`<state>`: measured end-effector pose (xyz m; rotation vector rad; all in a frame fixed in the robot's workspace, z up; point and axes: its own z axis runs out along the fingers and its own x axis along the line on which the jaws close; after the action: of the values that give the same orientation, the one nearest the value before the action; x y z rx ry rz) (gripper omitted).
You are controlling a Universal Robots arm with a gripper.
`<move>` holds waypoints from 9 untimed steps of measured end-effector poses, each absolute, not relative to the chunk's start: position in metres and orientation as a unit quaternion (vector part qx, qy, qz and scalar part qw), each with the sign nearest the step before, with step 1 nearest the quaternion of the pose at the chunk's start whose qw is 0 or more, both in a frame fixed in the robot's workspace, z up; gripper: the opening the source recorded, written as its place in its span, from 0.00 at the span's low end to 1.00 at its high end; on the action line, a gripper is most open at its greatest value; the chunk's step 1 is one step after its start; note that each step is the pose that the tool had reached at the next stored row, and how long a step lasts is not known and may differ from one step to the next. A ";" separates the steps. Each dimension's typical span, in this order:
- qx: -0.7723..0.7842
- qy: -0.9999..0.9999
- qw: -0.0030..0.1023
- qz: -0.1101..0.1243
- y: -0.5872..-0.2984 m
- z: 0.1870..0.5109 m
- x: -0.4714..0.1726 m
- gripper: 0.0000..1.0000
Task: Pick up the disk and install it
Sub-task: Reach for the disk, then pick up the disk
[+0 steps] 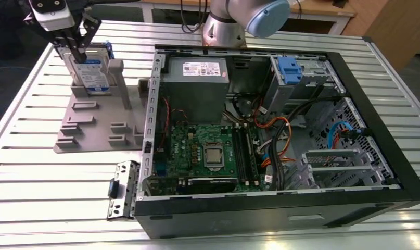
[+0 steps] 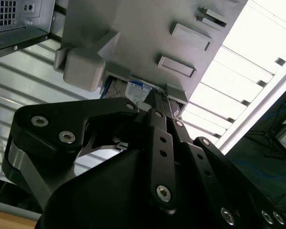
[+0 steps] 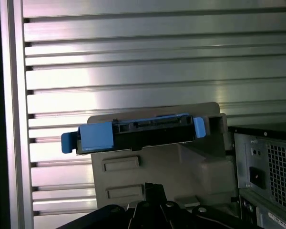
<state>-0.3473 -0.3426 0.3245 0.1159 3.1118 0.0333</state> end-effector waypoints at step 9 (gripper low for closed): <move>0.032 0.999 0.014 0.011 -0.343 0.324 -0.347 0.10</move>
<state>-0.3473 -0.3426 0.3245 0.1005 3.1125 0.0334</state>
